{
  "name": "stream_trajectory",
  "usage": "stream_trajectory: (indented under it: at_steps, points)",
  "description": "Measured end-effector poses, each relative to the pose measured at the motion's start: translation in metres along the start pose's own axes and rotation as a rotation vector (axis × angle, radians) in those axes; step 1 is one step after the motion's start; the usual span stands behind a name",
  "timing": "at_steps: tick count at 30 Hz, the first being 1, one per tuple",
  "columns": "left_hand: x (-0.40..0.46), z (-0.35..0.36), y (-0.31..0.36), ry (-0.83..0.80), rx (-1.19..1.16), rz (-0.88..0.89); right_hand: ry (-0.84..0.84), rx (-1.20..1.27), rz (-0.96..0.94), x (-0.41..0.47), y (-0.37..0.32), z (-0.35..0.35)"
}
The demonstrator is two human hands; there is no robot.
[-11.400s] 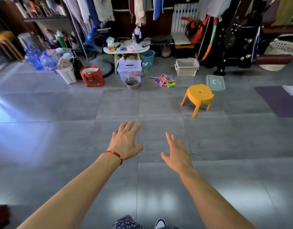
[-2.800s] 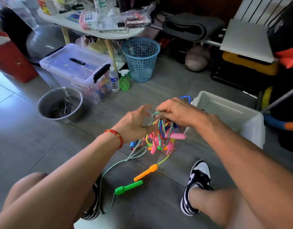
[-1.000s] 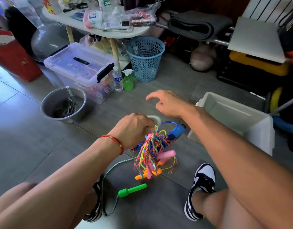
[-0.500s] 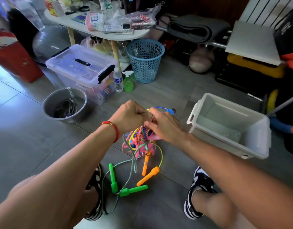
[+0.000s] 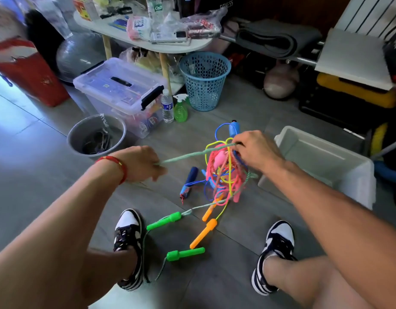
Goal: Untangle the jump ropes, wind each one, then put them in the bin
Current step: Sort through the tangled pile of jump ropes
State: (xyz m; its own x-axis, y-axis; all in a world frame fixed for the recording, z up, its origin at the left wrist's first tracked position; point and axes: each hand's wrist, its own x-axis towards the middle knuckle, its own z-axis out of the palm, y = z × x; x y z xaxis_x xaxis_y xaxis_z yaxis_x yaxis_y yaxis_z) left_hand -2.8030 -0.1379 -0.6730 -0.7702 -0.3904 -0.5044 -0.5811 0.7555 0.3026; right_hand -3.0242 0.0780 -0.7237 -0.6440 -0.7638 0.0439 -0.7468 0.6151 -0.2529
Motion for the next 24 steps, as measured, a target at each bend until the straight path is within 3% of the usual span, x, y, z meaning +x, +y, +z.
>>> stream_trajectory:
  at_steps: [2, 7, 12, 16, 18, 21, 24]
  points:
    - [-0.003, -0.002, -0.015, -0.039, 0.027, -0.102, 0.042, -0.031, 0.068, 0.003, 0.017, -0.007]
    - [-0.007, -0.001, -0.04, -0.003, -0.011, -0.166, 0.164, 0.06, 0.246, -0.003, 0.065, -0.027]
    - [-0.012, 0.011, -0.037, 0.051, 0.025, -0.139, 0.117, 0.131, 0.169, -0.016, 0.072, -0.033]
    - [-0.015, 0.03, -0.015, 0.007, 0.211, -0.109, 0.022, 0.191, 0.077, -0.022, 0.051, -0.038]
    - [-0.016, 0.041, 0.003, 0.064, 0.121, 0.012, -0.034, 0.196, 0.009, -0.025, 0.036, -0.04]
    - [-0.019, 0.056, 0.046, 0.175, -0.224, 0.265, -0.135, 0.183, -0.099, -0.032, 0.011, -0.03]
    - [-0.014, 0.078, 0.076, 0.186, -0.39, 0.377, -0.207, 0.129, -0.228, -0.04, -0.019, -0.014]
